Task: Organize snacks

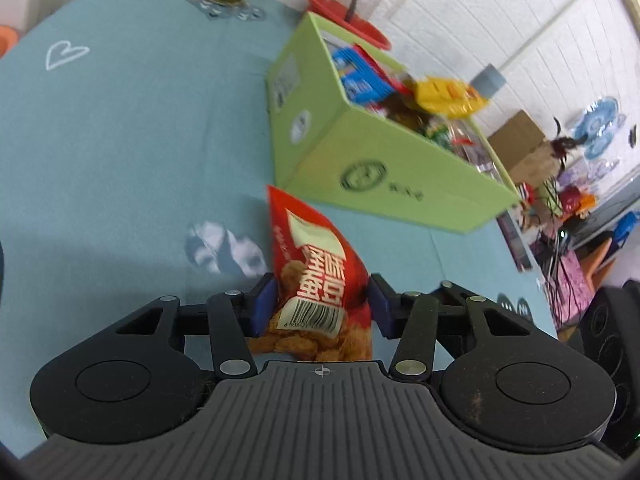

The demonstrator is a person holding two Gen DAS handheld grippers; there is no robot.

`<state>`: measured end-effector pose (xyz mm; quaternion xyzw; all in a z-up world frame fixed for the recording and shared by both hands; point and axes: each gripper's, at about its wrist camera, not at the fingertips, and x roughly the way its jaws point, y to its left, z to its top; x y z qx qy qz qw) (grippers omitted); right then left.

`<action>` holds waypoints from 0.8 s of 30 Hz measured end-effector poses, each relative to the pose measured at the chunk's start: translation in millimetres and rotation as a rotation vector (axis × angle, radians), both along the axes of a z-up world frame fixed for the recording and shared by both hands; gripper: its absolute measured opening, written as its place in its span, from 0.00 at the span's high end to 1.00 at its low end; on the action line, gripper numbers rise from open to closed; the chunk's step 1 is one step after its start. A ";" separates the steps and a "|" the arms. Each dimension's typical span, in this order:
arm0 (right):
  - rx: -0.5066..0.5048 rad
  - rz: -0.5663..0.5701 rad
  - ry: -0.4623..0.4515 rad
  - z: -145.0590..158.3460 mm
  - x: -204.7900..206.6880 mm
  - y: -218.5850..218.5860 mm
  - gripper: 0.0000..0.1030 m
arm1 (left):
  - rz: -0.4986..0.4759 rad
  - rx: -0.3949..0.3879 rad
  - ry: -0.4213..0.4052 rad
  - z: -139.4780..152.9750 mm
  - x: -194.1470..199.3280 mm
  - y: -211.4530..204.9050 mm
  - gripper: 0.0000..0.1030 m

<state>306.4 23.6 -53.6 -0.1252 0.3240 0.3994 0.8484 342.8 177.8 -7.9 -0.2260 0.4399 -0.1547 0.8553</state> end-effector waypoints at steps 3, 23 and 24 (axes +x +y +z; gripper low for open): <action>-0.028 -0.011 -0.032 2.9 -23.2 -18.5 0.15 | -0.021 0.053 -0.021 -1.4 -24.0 -29.8 0.69; 0.032 -0.198 -0.018 -1.0 -76.3 -106.7 0.01 | 0.006 0.194 -0.084 19.8 -64.4 -110.1 0.17; 0.043 -0.194 -0.006 -0.3 -73.6 -105.3 0.01 | 0.005 0.204 -0.081 18.8 -61.2 -111.6 0.17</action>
